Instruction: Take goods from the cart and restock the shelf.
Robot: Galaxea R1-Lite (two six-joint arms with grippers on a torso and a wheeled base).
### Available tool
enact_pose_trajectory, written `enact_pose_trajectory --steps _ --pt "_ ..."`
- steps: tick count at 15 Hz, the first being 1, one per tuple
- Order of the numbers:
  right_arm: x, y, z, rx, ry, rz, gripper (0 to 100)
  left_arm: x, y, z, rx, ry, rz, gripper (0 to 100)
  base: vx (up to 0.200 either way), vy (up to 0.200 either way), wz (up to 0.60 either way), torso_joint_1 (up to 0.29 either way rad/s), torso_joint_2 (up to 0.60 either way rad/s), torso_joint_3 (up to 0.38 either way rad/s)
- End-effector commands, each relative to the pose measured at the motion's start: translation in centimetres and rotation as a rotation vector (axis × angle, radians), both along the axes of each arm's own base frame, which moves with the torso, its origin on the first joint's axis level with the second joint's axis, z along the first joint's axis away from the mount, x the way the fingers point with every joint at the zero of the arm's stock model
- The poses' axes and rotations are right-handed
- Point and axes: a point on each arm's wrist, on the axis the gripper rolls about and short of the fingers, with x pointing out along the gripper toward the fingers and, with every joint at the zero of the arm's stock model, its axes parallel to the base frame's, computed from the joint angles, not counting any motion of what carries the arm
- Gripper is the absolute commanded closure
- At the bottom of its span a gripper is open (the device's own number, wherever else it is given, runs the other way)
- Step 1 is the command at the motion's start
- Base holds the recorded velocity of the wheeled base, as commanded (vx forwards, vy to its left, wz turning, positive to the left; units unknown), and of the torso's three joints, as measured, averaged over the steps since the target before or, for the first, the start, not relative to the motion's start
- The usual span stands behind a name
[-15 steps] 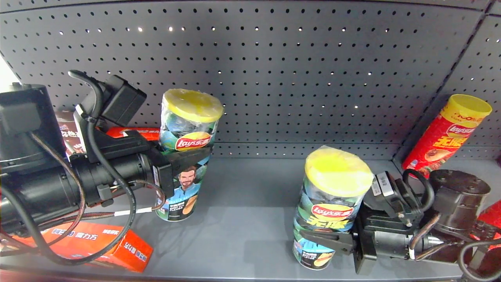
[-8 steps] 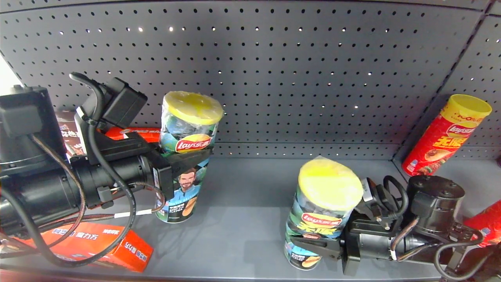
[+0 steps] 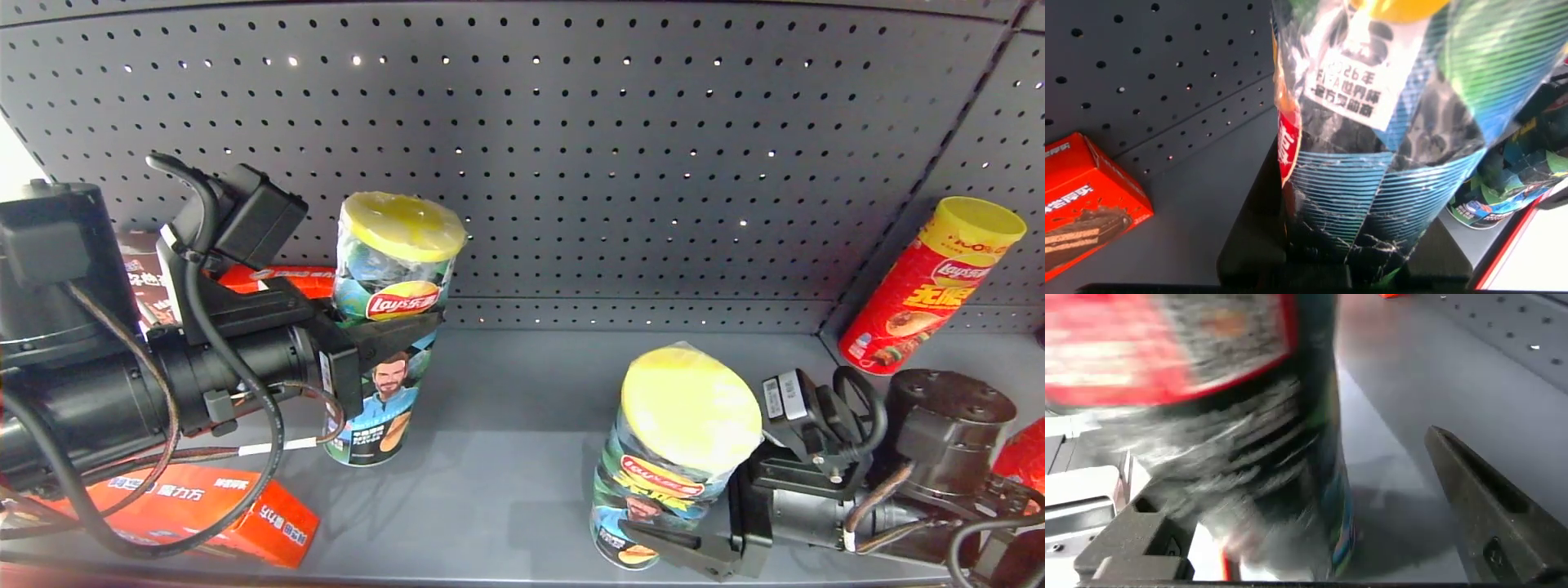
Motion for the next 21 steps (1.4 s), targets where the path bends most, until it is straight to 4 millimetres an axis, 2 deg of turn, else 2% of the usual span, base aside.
enact_pose_trajectory --steps 1,6,8,10,15,16,17,18,19,21 --pt "-1.5 -1.3 0.7 0.011 -0.017 -0.017 0 0.0 0.0 0.0 0.000 -0.002 -0.002 100 0.000 0.000 0.00 0.000 0.00 0.000" --pt "-2.6 -2.9 1.2 0.020 -0.032 -0.051 0 -0.1 0.0 0.0 0.000 0.000 -0.002 100 0.000 0.000 0.00 0.000 0.00 0.000" --pt "-3.7 -3.5 1.7 0.032 -0.053 -0.055 0 -0.1 0.0 0.0 0.007 -0.006 0.026 100 0.000 0.000 0.00 0.000 0.00 0.000" --pt "-5.8 -5.2 2.5 0.057 -0.075 -0.111 0 -0.2 0.1 0.2 0.012 -0.014 0.073 100 0.000 0.000 0.00 0.000 0.00 0.000" --pt "-11.5 -9.3 4.8 0.067 -0.084 -0.294 0 -0.8 0.2 0.3 0.012 -0.026 0.067 100 0.000 0.000 0.00 0.000 0.00 0.000" --pt "-12.3 -9.7 4.8 0.066 -0.083 -0.326 0 -0.7 0.1 0.6 0.008 -0.035 0.065 100 0.000 0.000 0.00 0.000 0.00 0.000" --pt "-14.5 -11.0 4.2 0.073 -0.096 -0.399 0 -0.6 0.1 1.3 -0.006 -0.058 0.069 100 0.000 0.000 0.00 0.000 0.00 0.000" --pt "-14.5 -11.0 4.2 0.073 -0.096 -0.399 0 -0.6 0.1 1.3 -0.006 -0.058 0.069 100 0.000 0.000 0.00 0.000 0.00 0.000" --pt "-17.1 -12.5 2.8 0.080 -0.105 -0.504 0 -0.4 0.0 1.8 -0.012 -0.074 0.081 100 0.000 0.000 0.00 0.000 0.00 0.000" --pt "-19.6 -13.9 1.1 0.059 -0.073 -0.608 0 0.0 -0.9 2.0 -0.015 -0.074 0.061 100 0.000 0.000 0.00 0.000 0.00 0.000"
